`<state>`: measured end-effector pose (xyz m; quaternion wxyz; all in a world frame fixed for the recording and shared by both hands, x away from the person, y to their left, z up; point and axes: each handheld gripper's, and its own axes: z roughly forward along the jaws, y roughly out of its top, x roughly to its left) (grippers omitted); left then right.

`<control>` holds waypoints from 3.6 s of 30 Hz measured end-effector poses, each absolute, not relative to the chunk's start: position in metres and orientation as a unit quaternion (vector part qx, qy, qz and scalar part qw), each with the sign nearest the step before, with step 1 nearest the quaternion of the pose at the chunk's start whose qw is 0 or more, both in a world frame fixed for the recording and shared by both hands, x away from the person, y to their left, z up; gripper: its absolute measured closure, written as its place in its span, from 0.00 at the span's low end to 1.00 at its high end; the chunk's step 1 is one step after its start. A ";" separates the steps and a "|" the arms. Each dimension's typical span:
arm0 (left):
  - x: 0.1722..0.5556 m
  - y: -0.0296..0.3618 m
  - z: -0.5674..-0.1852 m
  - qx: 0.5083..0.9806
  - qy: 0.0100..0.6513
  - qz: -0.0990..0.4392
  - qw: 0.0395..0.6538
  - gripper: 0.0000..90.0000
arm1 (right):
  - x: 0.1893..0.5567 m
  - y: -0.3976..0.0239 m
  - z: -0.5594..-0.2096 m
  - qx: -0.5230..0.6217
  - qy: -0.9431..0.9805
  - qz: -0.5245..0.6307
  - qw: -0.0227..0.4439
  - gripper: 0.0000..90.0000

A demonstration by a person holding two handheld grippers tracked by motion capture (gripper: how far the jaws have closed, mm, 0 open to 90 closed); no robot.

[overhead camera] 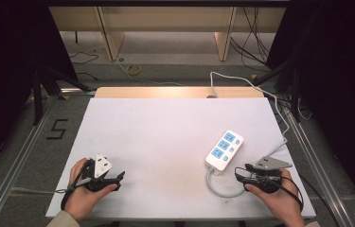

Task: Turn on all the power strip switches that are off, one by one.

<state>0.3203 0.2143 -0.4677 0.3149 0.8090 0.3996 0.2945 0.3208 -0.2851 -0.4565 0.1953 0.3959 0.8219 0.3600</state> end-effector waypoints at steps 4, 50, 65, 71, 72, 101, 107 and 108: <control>0.320 0.215 -0.467 0.809 0.399 0.295 0.313 0.22 | 0.322 -0.283 -0.454 0.390 0.827 0.355 0.195 0.53; 0.321 0.210 -0.467 0.811 0.390 0.305 0.311 0.22 | 0.363 -0.264 -0.420 0.363 0.870 0.287 0.168 1.00; 0.321 0.209 -0.468 0.812 0.391 0.303 0.309 0.22 | 0.376 -0.258 -0.421 0.367 0.877 0.271 0.149 1.00; 0.322 0.208 -0.469 0.813 0.390 0.303 0.310 0.22 | 0.382 -0.255 -0.421 0.367 0.880 0.266 0.145 1.00; 0.322 0.209 -0.468 0.814 0.388 0.304 0.307 0.22 | 0.383 -0.254 -0.421 0.366 0.880 0.265 0.144 1.00; 0.322 0.209 -0.468 0.816 0.386 0.305 0.303 0.22 | 0.407 -0.238 -0.431 0.365 0.891 0.238 0.129 1.00; 0.322 0.208 -0.468 0.817 0.385 0.306 0.302 0.22 | 0.411 -0.235 -0.434 0.363 0.893 0.234 0.127 1.00; 0.322 0.208 -0.468 0.817 0.385 0.306 0.302 0.22 | 0.411 -0.234 -0.434 0.363 0.893 0.234 0.126 1.00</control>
